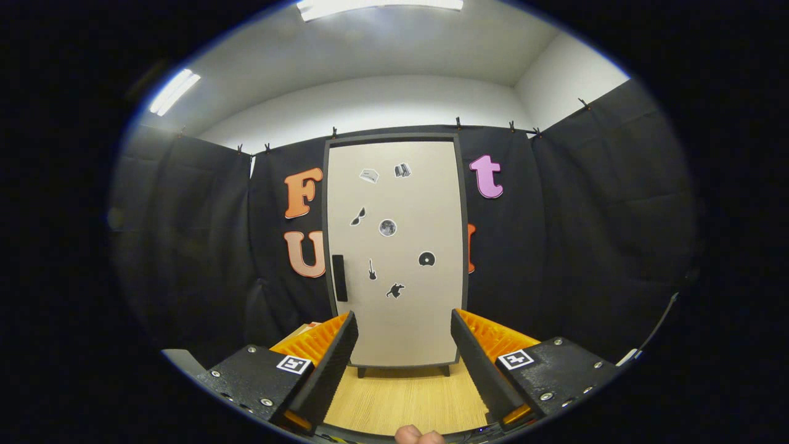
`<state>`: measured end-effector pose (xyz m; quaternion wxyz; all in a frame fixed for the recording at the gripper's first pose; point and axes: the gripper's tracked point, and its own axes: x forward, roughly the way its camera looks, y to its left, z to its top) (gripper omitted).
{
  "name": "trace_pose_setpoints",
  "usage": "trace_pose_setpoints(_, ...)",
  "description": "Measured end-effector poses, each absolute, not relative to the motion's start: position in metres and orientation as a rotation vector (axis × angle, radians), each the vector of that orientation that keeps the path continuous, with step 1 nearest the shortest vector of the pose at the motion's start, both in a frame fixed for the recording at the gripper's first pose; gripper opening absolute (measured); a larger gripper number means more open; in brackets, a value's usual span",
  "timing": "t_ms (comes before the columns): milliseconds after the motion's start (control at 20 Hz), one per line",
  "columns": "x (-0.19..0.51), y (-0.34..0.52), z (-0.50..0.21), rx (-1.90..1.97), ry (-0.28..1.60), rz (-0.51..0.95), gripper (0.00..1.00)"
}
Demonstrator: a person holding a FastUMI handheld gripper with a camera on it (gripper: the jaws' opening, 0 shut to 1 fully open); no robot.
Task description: Open the shoe cabinet door, grab the shoes and put them into the shoe cabinet, then close the shoe cabinet door.
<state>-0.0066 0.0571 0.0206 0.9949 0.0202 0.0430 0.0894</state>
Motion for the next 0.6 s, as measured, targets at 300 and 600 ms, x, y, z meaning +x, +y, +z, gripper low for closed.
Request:
trace_pose_setpoints(300, -0.0051, 0.0476, 0.0246, 0.050, 0.076, 0.168, 0.95)
trace_pose_setpoints(600, -0.0027, 0.0447, 0.0220, 0.064, 0.077, 0.165, 0.95)
